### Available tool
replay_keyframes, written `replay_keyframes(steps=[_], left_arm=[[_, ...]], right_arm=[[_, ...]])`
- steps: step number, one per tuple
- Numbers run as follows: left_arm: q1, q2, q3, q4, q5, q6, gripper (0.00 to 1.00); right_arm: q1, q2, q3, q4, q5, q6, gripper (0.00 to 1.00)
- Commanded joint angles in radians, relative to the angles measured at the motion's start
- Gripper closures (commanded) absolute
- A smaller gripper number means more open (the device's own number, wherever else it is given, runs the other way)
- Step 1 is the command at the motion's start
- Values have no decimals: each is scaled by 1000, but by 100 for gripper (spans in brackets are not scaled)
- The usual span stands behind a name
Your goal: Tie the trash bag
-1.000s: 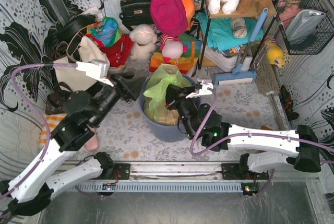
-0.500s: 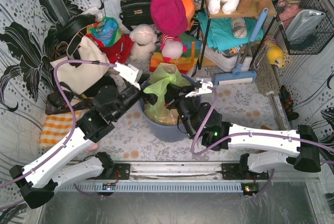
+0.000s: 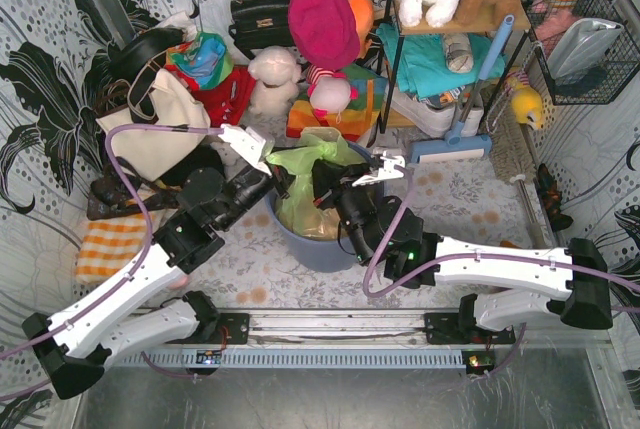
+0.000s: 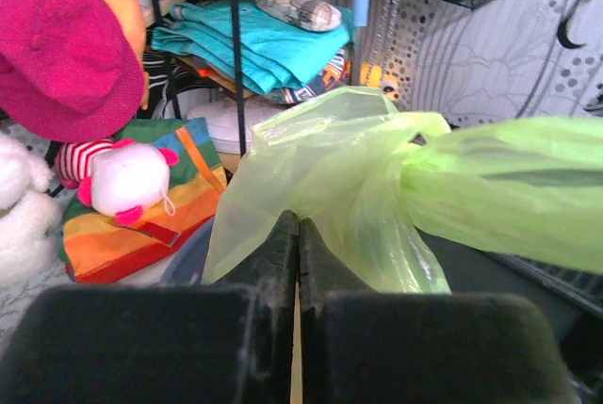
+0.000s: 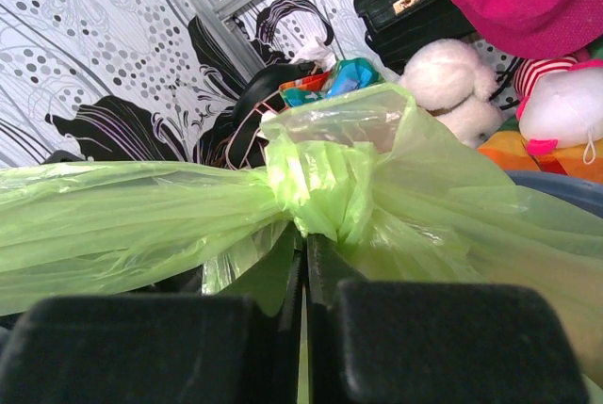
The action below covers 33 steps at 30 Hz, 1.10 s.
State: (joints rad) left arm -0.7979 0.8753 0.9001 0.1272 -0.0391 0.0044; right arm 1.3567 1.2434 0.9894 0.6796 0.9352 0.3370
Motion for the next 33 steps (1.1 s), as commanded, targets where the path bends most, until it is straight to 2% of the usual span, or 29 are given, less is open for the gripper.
replay_keyframes(steps=[1, 10, 18, 21, 22, 25, 26, 33], left_arm=[[-3, -12, 6, 22, 116, -10, 99], [-3, -156, -46, -14, 187, -85, 100], [-3, -161, -50, -51, 247, -109, 100], [-3, -158, -42, -78, 215, -102, 100], [-3, -156, -38, -86, 180, -98, 96], [-3, -146, -17, -108, 50, -74, 70], [-3, -143, -9, -113, 15, -67, 66], [-3, -126, 7, -47, -145, -18, 58]], right_arm=[[4, 14, -2, 97, -1, -50, 100], [4, 22, -40, 158, 26, -79, 100], [4, 64, -74, 372, 0, -206, 100], [4, 59, -80, 398, 4, -232, 100], [4, 53, -84, 398, 4, -233, 100], [4, 27, -104, 385, 9, -214, 100], [4, 19, -107, 378, 14, -209, 100], [4, -14, -108, 339, 24, -201, 100]])
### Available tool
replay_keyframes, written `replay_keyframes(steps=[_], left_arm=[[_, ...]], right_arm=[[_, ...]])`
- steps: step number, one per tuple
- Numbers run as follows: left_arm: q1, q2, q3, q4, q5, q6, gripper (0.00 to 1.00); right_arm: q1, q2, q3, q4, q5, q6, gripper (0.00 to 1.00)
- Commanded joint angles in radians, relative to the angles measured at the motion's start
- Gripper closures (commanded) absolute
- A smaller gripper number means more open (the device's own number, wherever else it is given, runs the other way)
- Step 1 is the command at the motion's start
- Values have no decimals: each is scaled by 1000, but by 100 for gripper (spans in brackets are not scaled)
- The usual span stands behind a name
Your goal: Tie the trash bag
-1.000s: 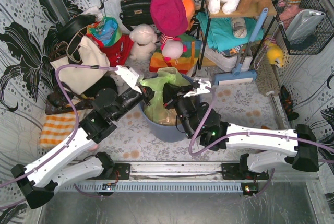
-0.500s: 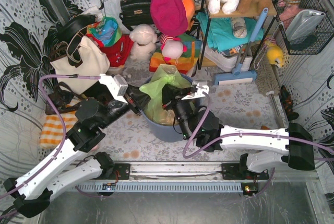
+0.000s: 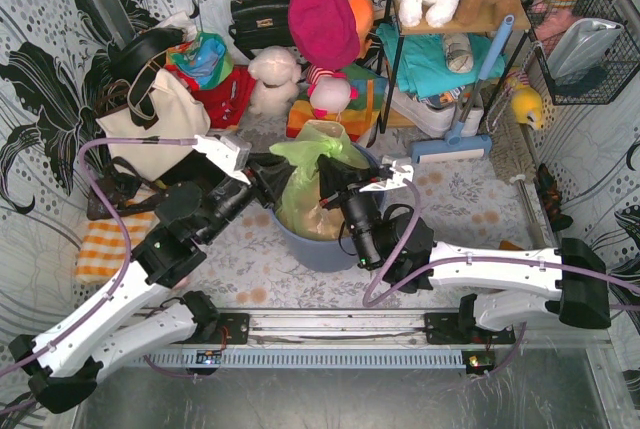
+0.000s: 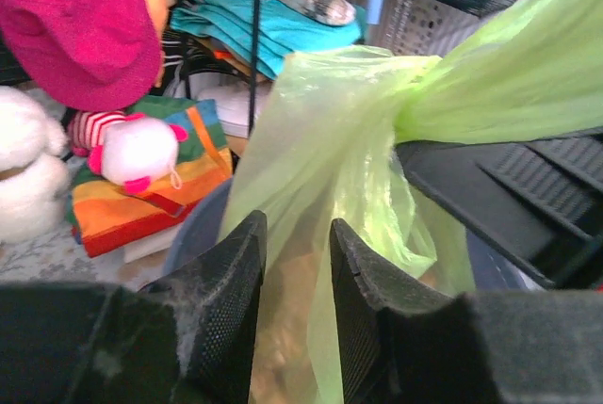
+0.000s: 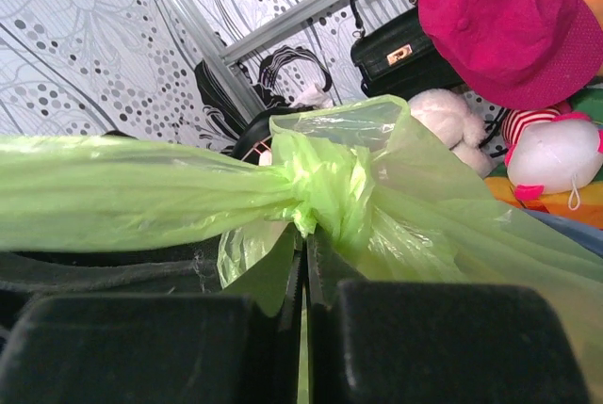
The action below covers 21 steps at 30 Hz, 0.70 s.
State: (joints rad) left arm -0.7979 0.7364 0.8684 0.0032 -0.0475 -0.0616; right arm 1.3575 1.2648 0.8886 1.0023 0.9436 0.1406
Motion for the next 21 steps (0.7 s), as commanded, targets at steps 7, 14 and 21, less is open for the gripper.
replay_keyframes(steps=[7, 14, 21], left_arm=[[-3, 124, 72, 93, -79, 158, 32], [-3, 164, 55, 179, -33, 178, 32], [-3, 168, 55, 185, -26, 183, 66]], right_arm=[[3, -38, 3, -5, 14, 3, 100], [3, -30, 5, -21, 12, 15, 100], [3, -30, 0, -77, 15, 65, 100]])
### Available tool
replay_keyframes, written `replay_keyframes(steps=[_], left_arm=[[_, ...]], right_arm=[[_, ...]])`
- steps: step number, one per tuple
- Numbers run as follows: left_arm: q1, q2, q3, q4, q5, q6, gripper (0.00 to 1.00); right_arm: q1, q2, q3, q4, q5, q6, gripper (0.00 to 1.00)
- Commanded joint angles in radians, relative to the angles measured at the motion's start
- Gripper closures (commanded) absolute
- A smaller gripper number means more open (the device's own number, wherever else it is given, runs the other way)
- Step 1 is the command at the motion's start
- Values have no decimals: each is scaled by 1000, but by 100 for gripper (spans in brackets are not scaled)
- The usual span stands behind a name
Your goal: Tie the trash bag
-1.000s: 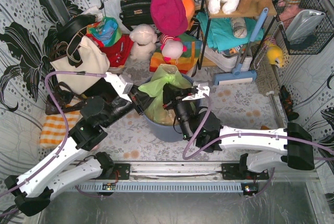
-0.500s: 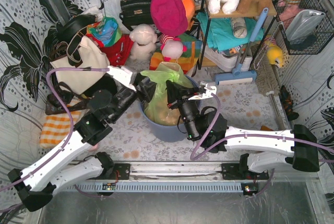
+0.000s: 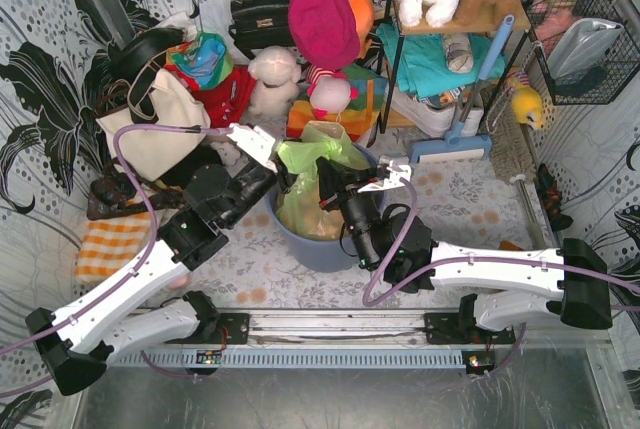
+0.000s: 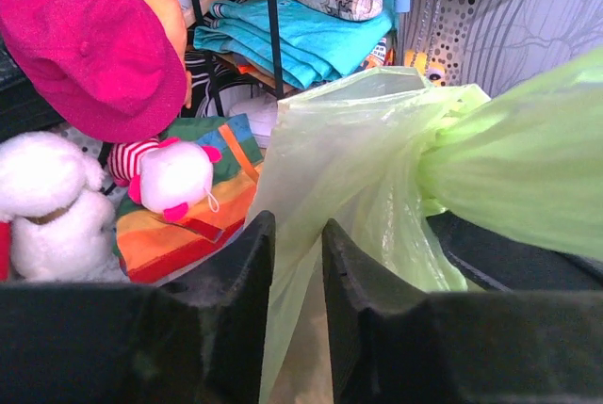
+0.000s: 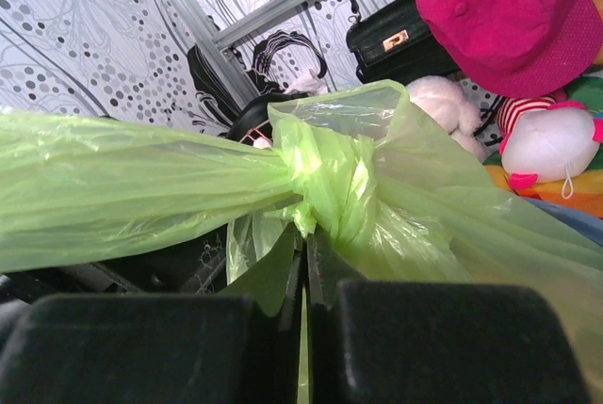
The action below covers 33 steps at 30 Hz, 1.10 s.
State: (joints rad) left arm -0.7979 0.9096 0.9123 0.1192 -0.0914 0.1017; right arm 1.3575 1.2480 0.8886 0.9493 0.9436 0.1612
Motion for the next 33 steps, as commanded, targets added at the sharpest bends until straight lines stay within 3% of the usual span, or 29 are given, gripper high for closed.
replay_keyframes(steps=[1, 5, 13, 20, 33], left_arm=[[-3, -6, 12, 64, 25, 20, 72], [-3, -17, 27, 27, 44, 20, 100], [-3, -109, 32, -54, 98, -29, 100], [-3, -127, 71, -147, 255, -84, 100], [-3, -159, 39, -182, 275, -120, 100]], right_arm=[[3, -13, -2, -31, 16, 53, 100], [3, -6, -4, -37, 22, 61, 100], [3, 11, 2, -24, 57, 45, 100], [3, 40, 11, 33, -2, 13, 100], [3, 121, -4, 373, -105, -226, 100]])
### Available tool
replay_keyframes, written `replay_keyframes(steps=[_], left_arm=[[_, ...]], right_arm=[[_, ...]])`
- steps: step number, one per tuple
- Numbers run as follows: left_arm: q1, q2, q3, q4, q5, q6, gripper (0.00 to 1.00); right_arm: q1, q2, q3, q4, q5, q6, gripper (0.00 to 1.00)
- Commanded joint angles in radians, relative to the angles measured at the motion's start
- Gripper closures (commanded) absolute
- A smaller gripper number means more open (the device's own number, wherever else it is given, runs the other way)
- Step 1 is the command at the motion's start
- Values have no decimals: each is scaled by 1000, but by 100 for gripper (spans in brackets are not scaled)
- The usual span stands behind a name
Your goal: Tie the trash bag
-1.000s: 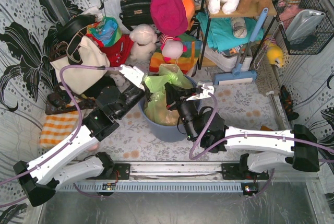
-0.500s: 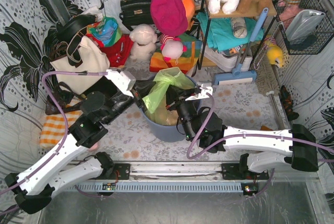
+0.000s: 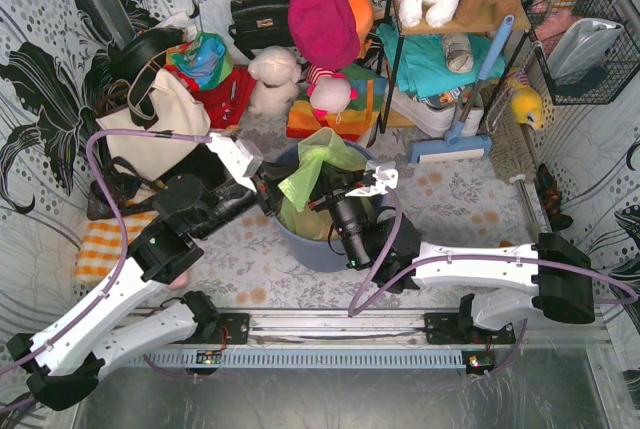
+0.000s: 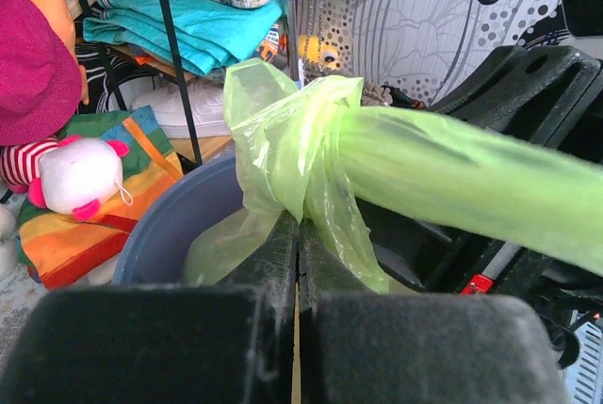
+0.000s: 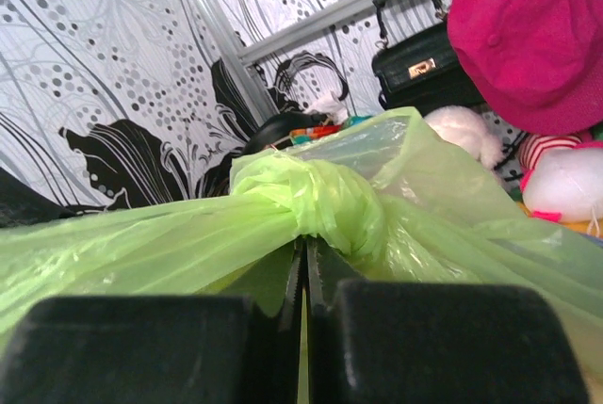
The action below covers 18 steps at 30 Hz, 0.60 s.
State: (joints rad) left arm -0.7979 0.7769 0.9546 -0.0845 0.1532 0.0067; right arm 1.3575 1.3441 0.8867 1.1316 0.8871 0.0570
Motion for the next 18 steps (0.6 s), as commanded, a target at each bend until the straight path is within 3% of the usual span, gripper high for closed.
replay_keyframes(steps=[1, 12, 18], left_arm=[[-3, -30, -8, 22, 43, -29, 100], [-3, -40, -50, 42, 290, -67, 100], [-3, -32, -53, 13, 347, -54, 100]], right_arm=[[3, 33, 3, 210, -51, -145, 100], [3, 89, 20, 346, -55, -330, 100], [3, 98, 21, 347, -121, -380, 100]])
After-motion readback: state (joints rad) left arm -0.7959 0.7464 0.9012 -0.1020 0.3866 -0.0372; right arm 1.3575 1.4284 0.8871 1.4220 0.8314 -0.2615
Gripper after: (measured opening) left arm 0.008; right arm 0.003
